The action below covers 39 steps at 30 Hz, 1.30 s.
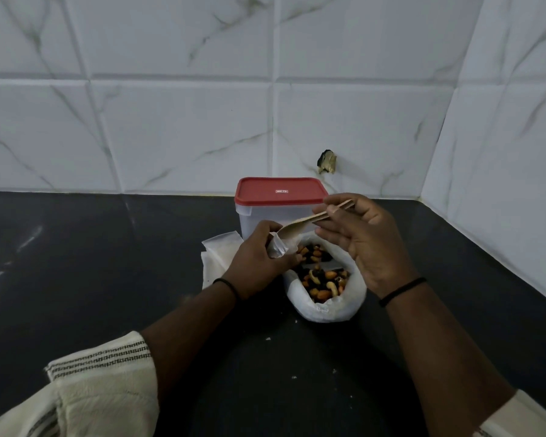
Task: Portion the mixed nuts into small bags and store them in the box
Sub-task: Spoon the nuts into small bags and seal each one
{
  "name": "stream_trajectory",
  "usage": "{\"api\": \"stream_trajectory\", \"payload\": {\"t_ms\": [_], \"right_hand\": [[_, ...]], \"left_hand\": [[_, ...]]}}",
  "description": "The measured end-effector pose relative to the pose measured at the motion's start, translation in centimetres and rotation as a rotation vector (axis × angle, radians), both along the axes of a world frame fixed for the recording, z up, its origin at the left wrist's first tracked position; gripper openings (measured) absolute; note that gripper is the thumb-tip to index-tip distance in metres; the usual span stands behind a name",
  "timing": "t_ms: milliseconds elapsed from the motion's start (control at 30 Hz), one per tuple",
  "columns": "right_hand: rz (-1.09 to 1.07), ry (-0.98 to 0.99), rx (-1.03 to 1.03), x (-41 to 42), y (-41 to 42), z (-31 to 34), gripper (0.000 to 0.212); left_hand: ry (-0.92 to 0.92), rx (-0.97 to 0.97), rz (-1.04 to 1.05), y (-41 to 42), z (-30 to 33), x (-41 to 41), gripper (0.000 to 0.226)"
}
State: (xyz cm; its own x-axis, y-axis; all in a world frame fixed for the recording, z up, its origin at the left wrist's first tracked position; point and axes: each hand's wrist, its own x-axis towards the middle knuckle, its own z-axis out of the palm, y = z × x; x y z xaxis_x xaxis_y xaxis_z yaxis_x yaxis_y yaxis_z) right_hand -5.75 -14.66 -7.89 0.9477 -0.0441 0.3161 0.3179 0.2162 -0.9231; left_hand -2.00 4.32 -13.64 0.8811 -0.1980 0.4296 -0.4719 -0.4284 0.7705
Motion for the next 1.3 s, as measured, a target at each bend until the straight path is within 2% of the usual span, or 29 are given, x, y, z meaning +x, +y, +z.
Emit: {"api": "stream_trajectory", "payload": {"t_ms": [133, 200, 267, 367, 433, 633, 767, 867, 1167, 1300], "right_hand": [[-0.288, 0.072, 0.067, 0.7, -0.8, -0.4, 0.007], [-0.474, 0.07, -0.1, 1.5, -1.5, -1.3, 0.009], [-0.574, -0.001, -0.357, 1.9, -1.9, -1.9, 0.009], [-0.567, -0.076, -0.621, 2.0, -1.5, -2.5, 0.007], [-0.554, -0.066, -0.68, 2.0, -1.2, -2.6, 0.007], [-0.544, 0.06, -0.53, 2.3, -1.5, -2.9, 0.009], [-0.383, 0.259, -0.296, 2.1, -1.2, -2.9, 0.007], [-0.327, 0.351, -0.207, 2.0, -1.2, -2.7, 0.01], [-0.286, 0.461, 0.002, 1.9, -1.9, -2.3, 0.016], [-0.264, 0.461, -0.012, 2.1, -2.0, -2.4, 0.016]], "left_hand": [[-0.013, 0.028, 0.026, 0.1, 0.0, 0.0, 0.05], [-0.011, 0.033, 0.027, 0.1, 0.0, -0.1, 0.05], [-0.016, 0.036, 0.028, 0.1, 0.0, -0.1, 0.051], [-0.022, 0.041, 0.032, 0.1, 0.0, -0.1, 0.051], [-0.025, 0.04, 0.035, 0.1, 0.0, -0.2, 0.051], [-0.024, 0.041, 0.039, 0.0, 0.2, -0.4, 0.052], [-0.009, 0.052, 0.037, 0.0, 0.3, -0.4, 0.053], [-0.005, 0.05, 0.035, 0.0, 0.4, -0.4, 0.053], [-0.015, 0.049, 0.043, 0.0, 0.2, -0.2, 0.052], [-0.012, 0.046, 0.042, 0.0, 0.1, -0.1, 0.053]]}}
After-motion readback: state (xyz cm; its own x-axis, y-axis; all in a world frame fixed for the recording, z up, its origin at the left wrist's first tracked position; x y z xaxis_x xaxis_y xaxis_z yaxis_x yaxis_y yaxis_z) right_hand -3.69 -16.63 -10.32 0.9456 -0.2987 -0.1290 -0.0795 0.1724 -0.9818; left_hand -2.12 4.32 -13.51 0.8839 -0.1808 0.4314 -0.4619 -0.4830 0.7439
